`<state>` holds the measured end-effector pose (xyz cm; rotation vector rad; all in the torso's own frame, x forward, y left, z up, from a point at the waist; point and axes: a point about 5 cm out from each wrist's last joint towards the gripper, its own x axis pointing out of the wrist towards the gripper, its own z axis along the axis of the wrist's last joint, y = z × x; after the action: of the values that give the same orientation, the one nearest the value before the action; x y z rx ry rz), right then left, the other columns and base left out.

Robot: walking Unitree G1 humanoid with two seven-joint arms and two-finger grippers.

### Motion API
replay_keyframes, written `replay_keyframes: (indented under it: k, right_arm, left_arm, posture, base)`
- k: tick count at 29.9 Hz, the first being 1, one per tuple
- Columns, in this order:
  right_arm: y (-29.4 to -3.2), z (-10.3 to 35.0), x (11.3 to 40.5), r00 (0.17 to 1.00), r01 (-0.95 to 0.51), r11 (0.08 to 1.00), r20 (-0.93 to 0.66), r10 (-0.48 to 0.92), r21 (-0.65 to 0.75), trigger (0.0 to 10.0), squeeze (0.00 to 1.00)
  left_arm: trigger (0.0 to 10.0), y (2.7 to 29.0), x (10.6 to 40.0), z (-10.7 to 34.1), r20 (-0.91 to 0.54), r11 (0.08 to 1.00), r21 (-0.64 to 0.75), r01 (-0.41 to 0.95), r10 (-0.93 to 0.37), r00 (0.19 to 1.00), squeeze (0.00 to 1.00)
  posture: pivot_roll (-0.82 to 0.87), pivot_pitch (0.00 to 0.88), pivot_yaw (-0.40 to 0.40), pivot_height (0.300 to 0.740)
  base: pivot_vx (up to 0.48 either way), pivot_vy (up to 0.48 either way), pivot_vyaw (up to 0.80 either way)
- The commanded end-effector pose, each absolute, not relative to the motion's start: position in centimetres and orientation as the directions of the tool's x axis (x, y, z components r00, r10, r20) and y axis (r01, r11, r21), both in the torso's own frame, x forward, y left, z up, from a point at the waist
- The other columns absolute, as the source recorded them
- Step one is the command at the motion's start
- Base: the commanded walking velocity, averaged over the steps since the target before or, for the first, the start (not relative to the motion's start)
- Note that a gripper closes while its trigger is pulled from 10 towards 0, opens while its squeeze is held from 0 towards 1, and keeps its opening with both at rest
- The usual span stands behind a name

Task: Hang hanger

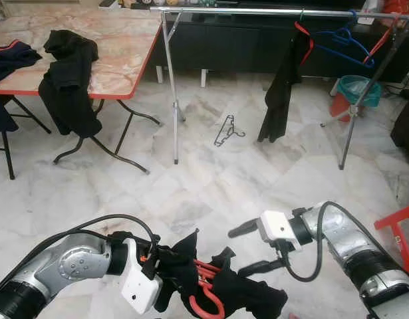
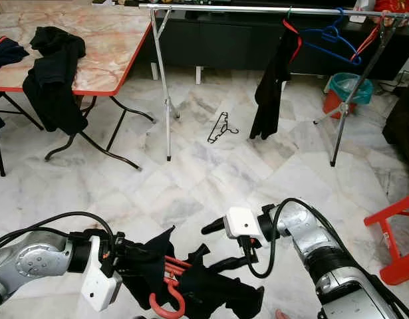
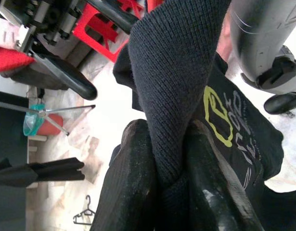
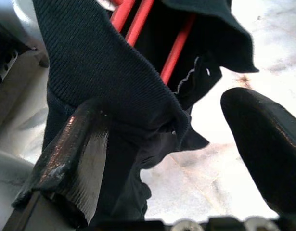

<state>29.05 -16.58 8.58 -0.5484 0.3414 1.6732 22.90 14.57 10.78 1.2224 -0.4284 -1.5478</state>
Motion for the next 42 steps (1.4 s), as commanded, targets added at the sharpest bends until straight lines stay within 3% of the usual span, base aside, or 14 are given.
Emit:
replay_keyframes:
  k: [1,14,16,17,18,19,42]
  right_arm:
    - [-16.5,8.6,29.1,-0.121,-0.975,-0.203,-0.552,0.825,-0.089,10.0,0.0]
    - [-15.9,7.8,28.7,-0.158,-0.955,-0.272,-0.576,0.802,-0.117,10.0,0.0]
    - [-15.9,7.7,28.7,-0.162,-0.953,-0.279,-0.584,0.795,-0.117,9.5,0.0]
    - [-15.9,7.7,28.7,-0.166,-0.951,-0.286,-0.589,0.791,-0.116,7.8,0.0]
    - [-15.9,7.6,28.6,-0.17,-0.95,-0.291,-0.592,0.788,-0.114,3.0,0.0]
    - [-15.9,7.6,28.6,-0.169,-0.951,-0.289,-0.59,0.789,-0.114,0.0,0.0]
    - [-16.0,7.3,28.6,-0.176,-0.951,-0.291,-0.595,0.784,-0.102,0.0,0.0]
  left_arm:
    - [10.0,14.2,23.1,11.6,-0.449,-0.351,0.798,0.49,-0.889,0.093,0.0]
    - [10.0,13.1,22.8,12.6,-0.414,-0.331,0.816,0.474,-0.907,0.079,0.0]
    - [10.0,12.8,22.7,12.9,-0.407,-0.331,0.822,0.464,-0.911,0.072,0.0]
    - [10.0,12.7,22.7,13.1,-0.403,-0.329,0.825,0.459,-0.912,0.07,0.0]
    - [10.0,12.5,22.7,13.3,-0.396,-0.326,0.83,0.453,-0.916,0.067,0.0]
    - [10.0,12.4,22.6,13.4,-0.393,-0.325,0.832,0.45,-0.917,0.063,0.0]
    - [10.0,12.1,22.7,13.9,-0.395,-0.32,0.829,0.459,-0.916,0.074,0.0]
  posture:
    - [0.05,0.092,-0.026,0.74]
    - [0.06,0.092,-0.034,0.74]
    - [0.06,0.093,-0.036,0.74]
    - [0.06,0.093,-0.036,0.74]
    - [0.06,0.093,-0.036,0.74]
    - [0.07,0.093,-0.037,0.74]
    - [0.07,0.092,-0.035,0.74]
  base:
    - [0.0,0.0,0.0]
    - [0.0,0.0,0.0]
    - [0.0,0.0,0.0]
    - [0.0,0.0,0.0]
    - [0.0,0.0,0.0]
    - [0.0,0.0,0.0]
    - [0.0,0.0,0.0]
